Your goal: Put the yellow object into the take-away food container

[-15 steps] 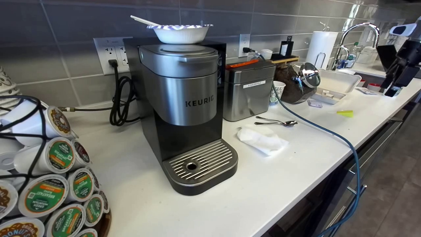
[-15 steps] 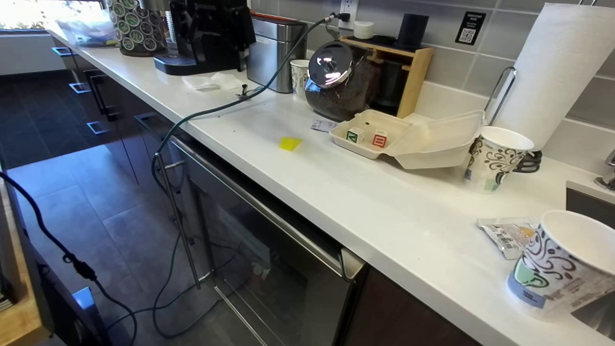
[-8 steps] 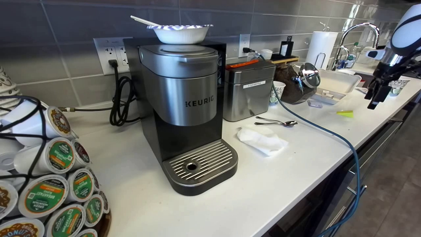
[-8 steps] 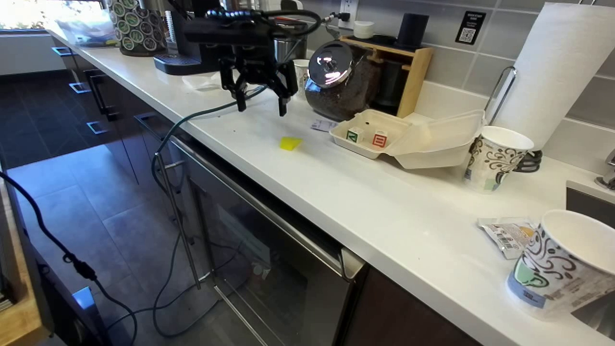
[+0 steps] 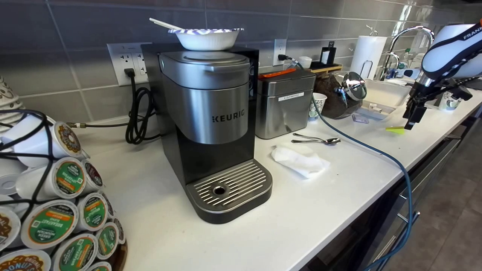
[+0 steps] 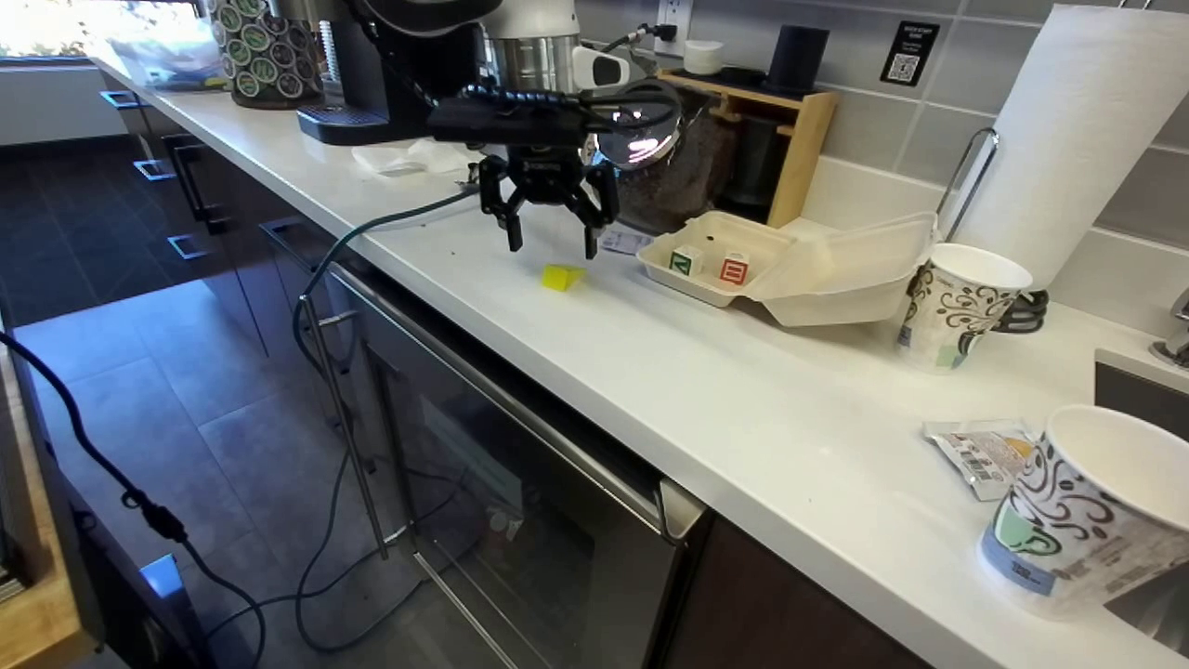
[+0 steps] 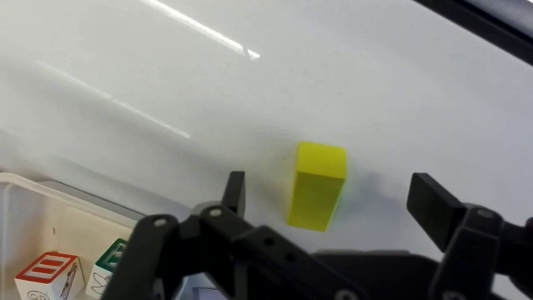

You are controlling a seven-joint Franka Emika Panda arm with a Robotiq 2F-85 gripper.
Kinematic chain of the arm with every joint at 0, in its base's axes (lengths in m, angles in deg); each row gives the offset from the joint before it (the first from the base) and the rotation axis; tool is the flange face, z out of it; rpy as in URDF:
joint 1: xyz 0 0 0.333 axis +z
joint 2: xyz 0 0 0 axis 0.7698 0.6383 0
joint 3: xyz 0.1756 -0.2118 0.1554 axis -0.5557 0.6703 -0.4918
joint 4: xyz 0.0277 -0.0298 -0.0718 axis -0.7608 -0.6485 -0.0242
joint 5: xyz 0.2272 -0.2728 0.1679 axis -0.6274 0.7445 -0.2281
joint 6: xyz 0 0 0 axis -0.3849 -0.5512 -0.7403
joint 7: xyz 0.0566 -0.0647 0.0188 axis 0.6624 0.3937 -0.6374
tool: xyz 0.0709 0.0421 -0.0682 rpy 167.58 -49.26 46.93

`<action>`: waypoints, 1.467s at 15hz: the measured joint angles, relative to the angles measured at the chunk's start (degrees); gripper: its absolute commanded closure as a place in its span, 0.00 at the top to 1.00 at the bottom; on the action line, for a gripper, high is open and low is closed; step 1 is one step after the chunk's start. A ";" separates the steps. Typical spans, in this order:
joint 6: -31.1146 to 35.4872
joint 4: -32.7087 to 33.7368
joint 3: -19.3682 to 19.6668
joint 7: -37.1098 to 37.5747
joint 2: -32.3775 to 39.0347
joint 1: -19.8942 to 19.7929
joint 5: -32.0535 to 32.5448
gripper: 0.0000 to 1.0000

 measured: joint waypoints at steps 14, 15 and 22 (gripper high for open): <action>-0.05 4.88 -2.95 0.80 5.28 -3.17 1.02 0.09; -0.05 4.89 -3.24 0.80 4.82 -3.52 0.85 0.09; -2.92 8.36 -5.54 2.10 -4.26 -5.93 -5.40 0.09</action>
